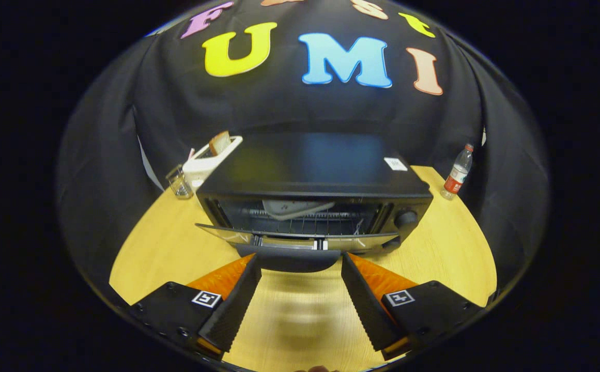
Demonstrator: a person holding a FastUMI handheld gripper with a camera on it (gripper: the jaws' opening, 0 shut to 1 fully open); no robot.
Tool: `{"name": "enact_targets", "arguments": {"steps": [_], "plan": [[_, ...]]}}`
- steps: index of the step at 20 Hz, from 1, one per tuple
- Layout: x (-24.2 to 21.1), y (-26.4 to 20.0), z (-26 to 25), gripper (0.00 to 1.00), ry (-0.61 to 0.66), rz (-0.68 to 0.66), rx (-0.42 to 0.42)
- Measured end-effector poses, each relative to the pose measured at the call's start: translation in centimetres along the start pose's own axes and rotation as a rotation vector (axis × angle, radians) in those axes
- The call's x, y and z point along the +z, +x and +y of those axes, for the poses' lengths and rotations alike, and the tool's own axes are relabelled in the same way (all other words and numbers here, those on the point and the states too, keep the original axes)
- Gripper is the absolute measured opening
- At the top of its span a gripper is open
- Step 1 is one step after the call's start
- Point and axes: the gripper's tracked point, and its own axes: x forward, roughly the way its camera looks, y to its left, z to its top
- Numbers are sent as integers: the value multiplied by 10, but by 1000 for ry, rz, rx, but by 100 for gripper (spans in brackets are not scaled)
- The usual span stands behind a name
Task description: Open the toaster oven, put the food inside, and close the toaster oven door.
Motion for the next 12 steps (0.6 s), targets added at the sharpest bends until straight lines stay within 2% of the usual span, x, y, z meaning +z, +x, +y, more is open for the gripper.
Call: {"name": "enact_targets", "arguments": {"steps": [3,6,10,12], "plan": [[51,-33,3,99,-53,-134,0],[79,-71,-9,99,-69,-253,10],[119,-135,-36,99,-76,-466,-8],[125,-162,-58,99,-54,-541,-31]]}}
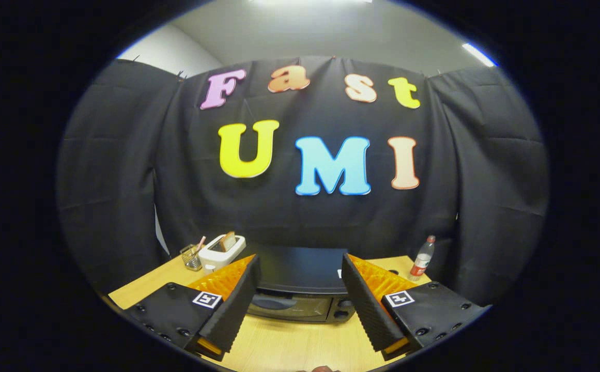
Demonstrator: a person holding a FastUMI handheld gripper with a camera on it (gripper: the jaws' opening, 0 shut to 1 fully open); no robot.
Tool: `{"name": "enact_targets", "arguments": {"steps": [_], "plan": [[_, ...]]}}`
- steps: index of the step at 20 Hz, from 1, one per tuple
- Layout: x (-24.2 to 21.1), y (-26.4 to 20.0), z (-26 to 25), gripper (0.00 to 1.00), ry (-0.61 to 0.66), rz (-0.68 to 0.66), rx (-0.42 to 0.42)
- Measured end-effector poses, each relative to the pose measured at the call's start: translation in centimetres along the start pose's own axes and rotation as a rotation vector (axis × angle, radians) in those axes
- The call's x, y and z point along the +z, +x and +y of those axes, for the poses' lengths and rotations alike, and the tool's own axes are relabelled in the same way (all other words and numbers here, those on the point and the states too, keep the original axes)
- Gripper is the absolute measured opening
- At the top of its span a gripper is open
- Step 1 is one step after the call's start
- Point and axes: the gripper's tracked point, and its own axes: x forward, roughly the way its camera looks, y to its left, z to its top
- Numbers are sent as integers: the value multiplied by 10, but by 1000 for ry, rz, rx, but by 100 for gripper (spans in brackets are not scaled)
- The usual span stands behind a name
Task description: Open the toaster oven, put the food inside, and close the toaster oven door.
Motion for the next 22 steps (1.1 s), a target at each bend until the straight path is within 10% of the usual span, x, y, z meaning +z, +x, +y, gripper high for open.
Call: {"name": "enact_targets", "arguments": {"steps": [8,22], "plan": [[-10,-19,-70,99,-15,11,-128],[3,-6,-39,99,57,21,-62]]}}
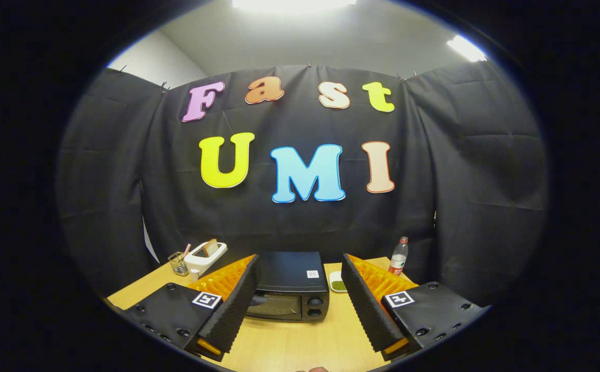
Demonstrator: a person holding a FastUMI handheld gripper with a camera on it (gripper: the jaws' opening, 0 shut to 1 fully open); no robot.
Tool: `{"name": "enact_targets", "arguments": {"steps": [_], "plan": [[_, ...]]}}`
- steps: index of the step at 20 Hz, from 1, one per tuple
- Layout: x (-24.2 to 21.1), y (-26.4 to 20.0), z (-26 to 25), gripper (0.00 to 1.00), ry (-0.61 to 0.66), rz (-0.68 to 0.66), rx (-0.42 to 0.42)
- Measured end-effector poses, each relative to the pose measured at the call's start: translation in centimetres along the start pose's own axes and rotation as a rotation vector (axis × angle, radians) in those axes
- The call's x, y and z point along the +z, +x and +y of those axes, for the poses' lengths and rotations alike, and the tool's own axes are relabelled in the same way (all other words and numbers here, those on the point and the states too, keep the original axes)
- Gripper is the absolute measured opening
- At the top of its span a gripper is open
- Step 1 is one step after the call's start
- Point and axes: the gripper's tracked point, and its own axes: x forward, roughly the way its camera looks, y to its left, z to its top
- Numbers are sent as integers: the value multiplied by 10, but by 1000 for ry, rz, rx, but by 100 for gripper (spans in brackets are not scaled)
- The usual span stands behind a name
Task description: Open the toaster oven, put the food inside, and close the toaster oven door.
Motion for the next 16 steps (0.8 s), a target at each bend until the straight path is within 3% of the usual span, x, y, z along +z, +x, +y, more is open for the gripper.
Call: {"name": "enact_targets", "arguments": {"steps": [11,16], "plan": [[12,2,33,99,-34,15,56],[26,2,26,99,-77,11,36]]}}
